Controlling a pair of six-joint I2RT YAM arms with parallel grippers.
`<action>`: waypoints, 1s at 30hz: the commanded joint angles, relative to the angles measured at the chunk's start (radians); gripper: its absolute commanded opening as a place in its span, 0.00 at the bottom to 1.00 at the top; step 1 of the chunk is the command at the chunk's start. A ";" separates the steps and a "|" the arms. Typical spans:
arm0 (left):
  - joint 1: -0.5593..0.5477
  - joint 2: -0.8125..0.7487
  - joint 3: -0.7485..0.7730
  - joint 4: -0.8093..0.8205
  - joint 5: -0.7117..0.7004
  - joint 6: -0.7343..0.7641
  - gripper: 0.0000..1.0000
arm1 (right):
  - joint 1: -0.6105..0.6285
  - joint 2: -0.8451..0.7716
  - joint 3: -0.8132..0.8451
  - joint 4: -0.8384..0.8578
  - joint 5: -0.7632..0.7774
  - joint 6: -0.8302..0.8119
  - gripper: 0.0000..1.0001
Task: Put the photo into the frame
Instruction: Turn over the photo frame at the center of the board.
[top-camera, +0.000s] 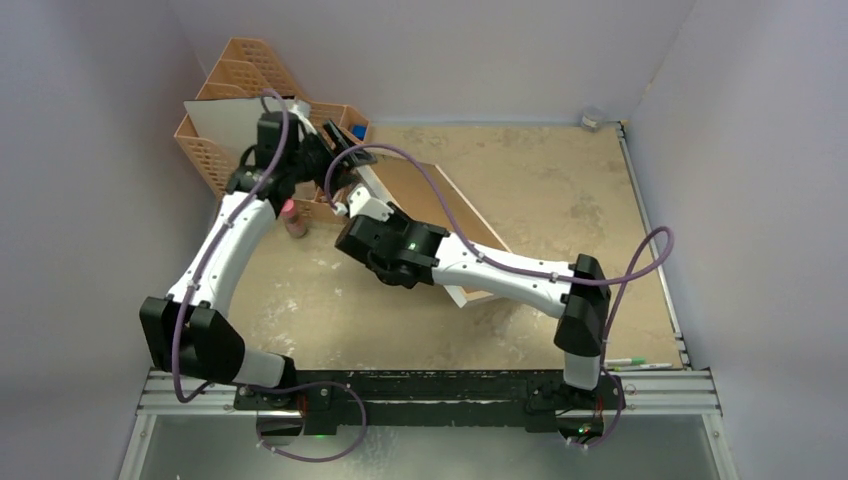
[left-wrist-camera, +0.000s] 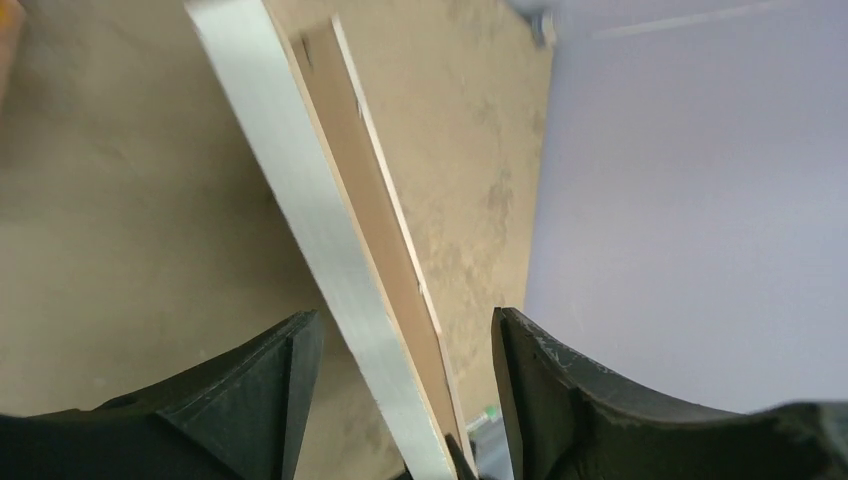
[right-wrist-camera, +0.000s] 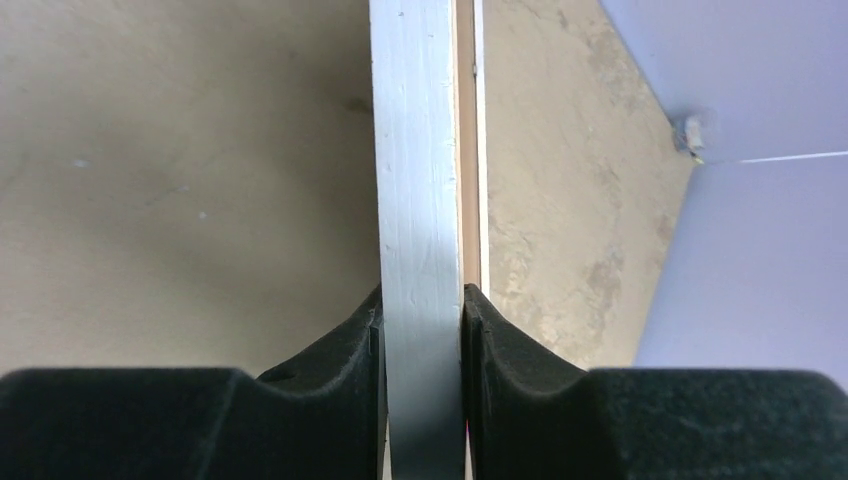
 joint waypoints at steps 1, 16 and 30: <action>0.080 -0.036 0.224 -0.206 -0.196 0.228 0.66 | -0.049 -0.130 0.091 0.144 -0.121 -0.052 0.08; 0.160 -0.098 0.330 -0.262 -0.377 0.328 0.71 | -0.242 -0.175 0.305 0.139 -0.444 -0.041 0.07; 0.160 -0.104 0.125 -0.161 -0.206 0.267 0.71 | -0.627 -0.365 -0.008 0.412 -0.963 0.156 0.07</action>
